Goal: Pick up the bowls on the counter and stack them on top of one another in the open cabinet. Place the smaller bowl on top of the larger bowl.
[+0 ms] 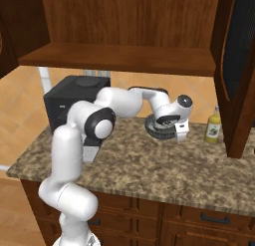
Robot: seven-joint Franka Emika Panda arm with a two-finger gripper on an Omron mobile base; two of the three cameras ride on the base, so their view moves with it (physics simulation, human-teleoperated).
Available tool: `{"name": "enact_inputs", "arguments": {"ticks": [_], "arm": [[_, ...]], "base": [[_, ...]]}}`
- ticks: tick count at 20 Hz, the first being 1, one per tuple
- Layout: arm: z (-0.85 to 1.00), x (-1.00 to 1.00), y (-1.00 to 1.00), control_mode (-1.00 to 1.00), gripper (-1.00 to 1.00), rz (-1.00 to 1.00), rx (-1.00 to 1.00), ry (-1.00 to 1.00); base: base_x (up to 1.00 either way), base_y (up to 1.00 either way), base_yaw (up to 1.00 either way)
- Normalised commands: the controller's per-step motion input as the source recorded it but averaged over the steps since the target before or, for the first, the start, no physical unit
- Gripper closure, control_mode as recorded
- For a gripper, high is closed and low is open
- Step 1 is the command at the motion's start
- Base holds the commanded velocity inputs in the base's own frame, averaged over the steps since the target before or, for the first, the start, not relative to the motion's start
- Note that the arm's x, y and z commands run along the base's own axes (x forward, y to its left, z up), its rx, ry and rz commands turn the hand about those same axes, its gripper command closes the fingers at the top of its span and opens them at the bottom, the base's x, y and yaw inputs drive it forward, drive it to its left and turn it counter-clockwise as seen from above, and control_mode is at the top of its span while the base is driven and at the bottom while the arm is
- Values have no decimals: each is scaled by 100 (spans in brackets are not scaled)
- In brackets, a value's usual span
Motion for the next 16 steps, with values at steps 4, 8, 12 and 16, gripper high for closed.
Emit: {"name": "enact_inputs", "arguments": {"ticks": [4,8,12,16], "arm": [[-37,7,0,-100,-100,4,0,6],[-30,26,1,-100,-100,4,0,4],[-31,39,10,-100,-100,5,0,5],[-22,27,1,-100,-100,4,0,9]], "base": [[0,0,0],[0,0,0],[0,0,0],[0,0,0]]}}
